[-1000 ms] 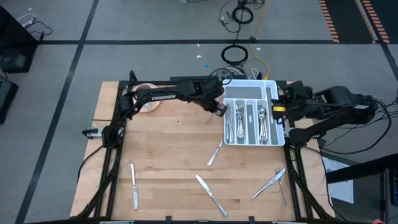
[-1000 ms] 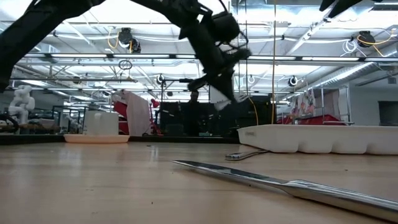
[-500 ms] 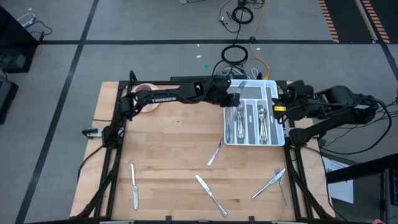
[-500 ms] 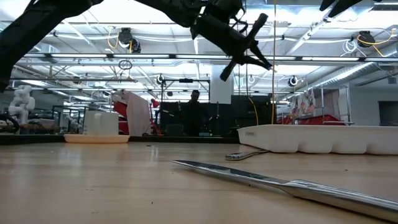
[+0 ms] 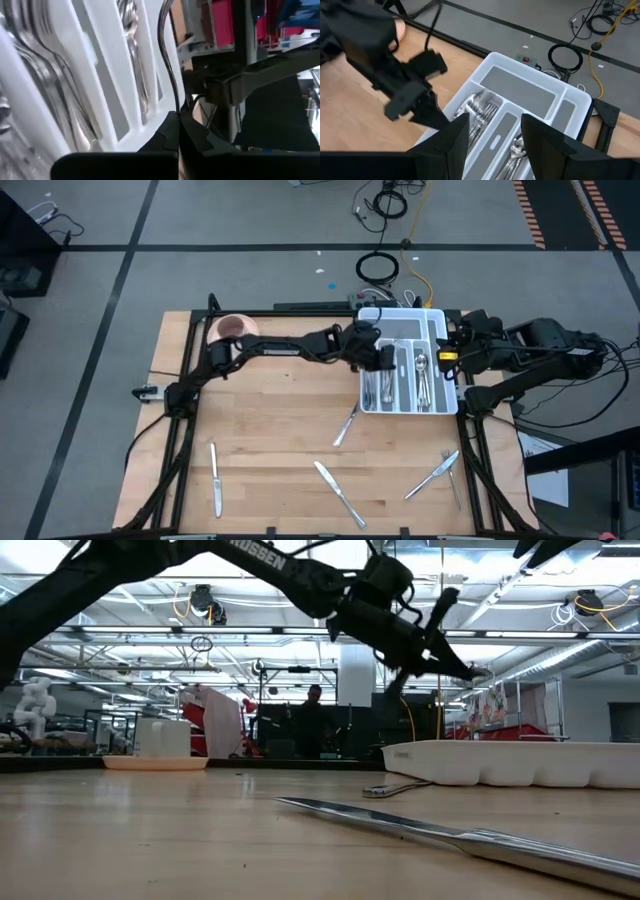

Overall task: Sort silverware
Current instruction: Put the silver fork into the white silverware tray

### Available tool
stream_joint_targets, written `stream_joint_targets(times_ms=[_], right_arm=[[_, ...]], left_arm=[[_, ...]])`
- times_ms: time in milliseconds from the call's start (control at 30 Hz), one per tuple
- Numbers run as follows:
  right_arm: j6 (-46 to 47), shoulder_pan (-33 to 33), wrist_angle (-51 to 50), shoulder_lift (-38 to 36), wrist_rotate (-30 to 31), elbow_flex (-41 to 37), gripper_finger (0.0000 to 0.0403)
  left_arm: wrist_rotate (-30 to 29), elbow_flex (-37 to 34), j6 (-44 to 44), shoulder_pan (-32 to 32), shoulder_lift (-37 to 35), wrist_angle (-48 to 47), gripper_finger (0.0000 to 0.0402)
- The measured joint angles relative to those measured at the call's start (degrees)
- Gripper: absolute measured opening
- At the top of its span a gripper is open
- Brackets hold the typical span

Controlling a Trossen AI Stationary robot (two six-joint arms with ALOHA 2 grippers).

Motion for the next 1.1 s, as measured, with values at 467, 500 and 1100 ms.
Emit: stream_joint_targets(times_ms=[467,500,1100], right_arm=[[0.0,0.0,0.1,0.0,-0.3,0.0,0.0171],[0.0,0.0,0.1,0.0,-0.3,0.0,0.0171],[-0.4,0.0,1.9,0.0,-0.6,0.0,0.0171]], left_arm=[[-2.3,0.0,-7.3,0.1,7.3,1.3,0.0000],[-2.4,0.0,-8.3,0.1,7.7,1.2,0.0000],[-5.2,0.0,-13.4,0.3,9.9,3.0,0.0020]])
